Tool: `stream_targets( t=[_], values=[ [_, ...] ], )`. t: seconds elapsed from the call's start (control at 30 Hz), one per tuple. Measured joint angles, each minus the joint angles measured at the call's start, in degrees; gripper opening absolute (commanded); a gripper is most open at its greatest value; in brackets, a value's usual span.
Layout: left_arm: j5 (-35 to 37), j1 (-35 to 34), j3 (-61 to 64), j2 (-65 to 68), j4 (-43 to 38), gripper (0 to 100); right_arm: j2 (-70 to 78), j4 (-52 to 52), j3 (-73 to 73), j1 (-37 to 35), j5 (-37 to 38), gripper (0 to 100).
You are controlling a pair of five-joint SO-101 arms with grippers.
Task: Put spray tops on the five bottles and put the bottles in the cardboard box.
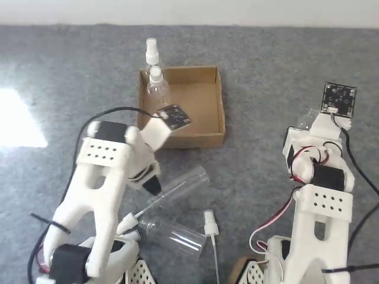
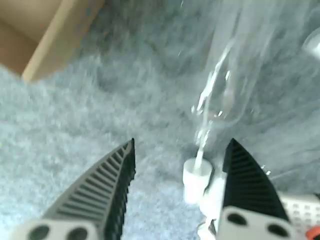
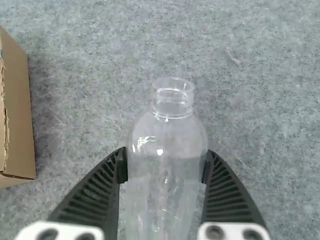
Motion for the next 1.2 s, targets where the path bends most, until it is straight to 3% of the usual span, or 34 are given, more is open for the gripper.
stream_targets(
  t=[0.3, 0.87, 1.2],
  values=[
    [-10.46, -10.73, 3.6, 0.0, 0.35, 27, 0.0, 0.0, 0.0, 0.0, 0.0, 8.4],
    [-11.96, -11.34, 21.01, 0.35, -13.71, 26, 0.0, 0.0, 0.0, 0.0, 0.0, 8.4],
    [-11.96, -11.16, 25.76, 0.53, -19.6, 5, 0.0, 0.0, 0.0, 0.0, 0.0, 8.4]
  ],
)
